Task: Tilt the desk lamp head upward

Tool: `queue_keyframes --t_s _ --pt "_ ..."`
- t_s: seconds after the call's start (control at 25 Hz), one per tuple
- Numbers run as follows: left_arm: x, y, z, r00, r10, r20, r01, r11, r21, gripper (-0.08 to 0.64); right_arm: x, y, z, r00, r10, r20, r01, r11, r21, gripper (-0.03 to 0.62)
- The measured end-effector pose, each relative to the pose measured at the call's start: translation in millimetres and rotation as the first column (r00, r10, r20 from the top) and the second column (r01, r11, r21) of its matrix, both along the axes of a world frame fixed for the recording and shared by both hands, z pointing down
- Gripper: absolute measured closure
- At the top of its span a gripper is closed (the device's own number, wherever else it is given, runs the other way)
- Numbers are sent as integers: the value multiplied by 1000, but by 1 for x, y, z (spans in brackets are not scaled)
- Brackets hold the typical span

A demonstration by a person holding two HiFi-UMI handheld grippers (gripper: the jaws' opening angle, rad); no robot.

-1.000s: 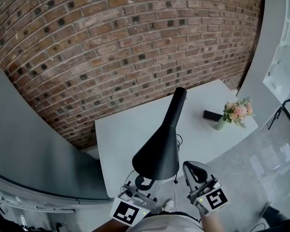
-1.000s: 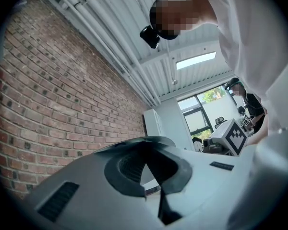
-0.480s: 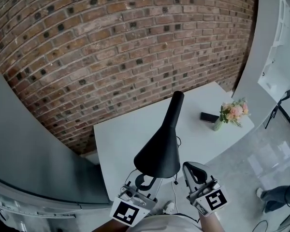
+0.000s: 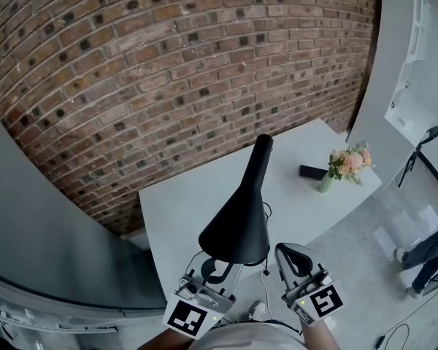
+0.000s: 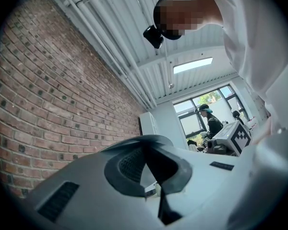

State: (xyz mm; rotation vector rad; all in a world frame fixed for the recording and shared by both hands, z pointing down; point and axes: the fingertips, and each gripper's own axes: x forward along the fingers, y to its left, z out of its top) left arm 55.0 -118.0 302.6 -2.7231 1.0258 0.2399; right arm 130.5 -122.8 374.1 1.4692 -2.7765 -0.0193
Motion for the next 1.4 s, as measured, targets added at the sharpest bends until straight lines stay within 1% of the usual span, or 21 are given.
queue_keyframes --t_s 0.44,1.0,1.16,1.4 --pt "-1 -1 1 1000 -1 12 1 1000 -6 556 -5 4 3 1000 -8 -5 8 1000 -8 578" --pt "-2 -1 -4 999 6 42 -7 1000 22 557 -4 12 3 1000 -2 -24 2 1000 -12 578" --pt "-3 -2 -6 999 26 25 -27 1000 16 557 -5 14 3 1000 -2 -29 1 1000 -14 578" --pt "-4 -2 -8 999 34 27 -35 999 16 557 -7 18 2 999 1 -36 -1 1000 -13 578"
